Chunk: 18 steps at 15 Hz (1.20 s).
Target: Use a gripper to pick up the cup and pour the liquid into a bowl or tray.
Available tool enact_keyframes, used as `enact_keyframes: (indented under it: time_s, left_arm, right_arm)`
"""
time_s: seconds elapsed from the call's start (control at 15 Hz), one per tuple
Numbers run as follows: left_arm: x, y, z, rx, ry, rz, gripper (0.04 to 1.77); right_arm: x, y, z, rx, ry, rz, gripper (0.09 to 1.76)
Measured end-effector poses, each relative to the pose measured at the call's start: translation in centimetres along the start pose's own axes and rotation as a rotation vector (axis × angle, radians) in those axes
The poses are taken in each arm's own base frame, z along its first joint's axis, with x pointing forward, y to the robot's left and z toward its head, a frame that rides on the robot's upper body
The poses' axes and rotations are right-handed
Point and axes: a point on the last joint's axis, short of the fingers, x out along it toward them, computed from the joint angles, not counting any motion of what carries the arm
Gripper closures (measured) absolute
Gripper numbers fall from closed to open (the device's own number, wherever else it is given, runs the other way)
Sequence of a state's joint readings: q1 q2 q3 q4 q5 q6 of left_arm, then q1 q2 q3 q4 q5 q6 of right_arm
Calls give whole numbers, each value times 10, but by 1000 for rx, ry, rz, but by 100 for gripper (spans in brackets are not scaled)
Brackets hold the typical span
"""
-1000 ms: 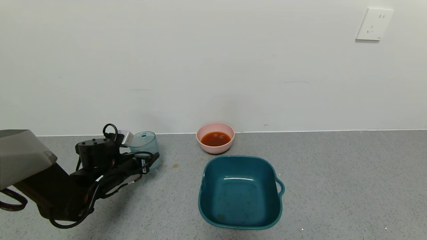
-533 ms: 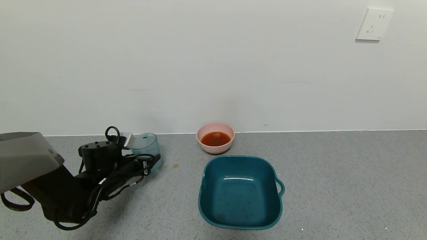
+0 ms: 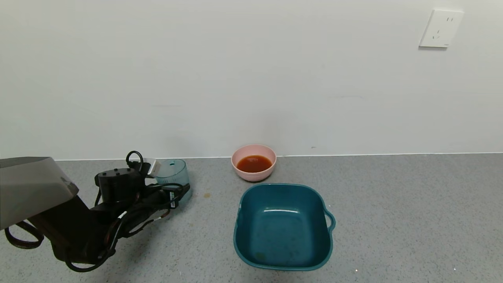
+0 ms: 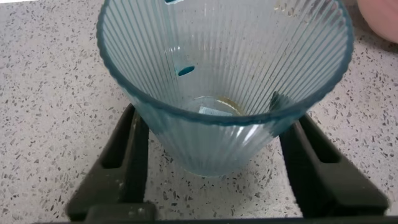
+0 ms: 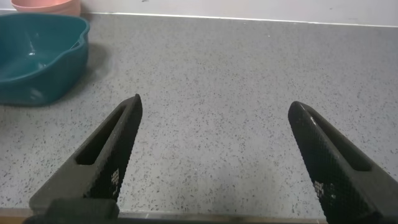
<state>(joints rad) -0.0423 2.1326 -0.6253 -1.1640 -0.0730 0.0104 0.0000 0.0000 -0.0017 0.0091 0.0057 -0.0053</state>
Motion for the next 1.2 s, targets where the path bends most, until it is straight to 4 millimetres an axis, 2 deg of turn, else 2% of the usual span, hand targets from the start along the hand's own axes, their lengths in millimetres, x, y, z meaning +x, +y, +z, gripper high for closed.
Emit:
enact_keyframes:
  time_s: [0.13,0.47,1.0,1.2]
  left_arm:
    - [0,0,0,0,0,1,41]
    - [0,0,0,0,1,3,27]
    - [-2,0,2,2,1,9,16]
    - [-11,1,7,5,-7,14,14]
  right_arm:
    - [0,0,0,-1,0,0,14]
    - [0,0,0,-3,1,5,14]
    - [0,0,0,-4,-2,6,14]
    - [0,0,0,-4,-2,6,14]
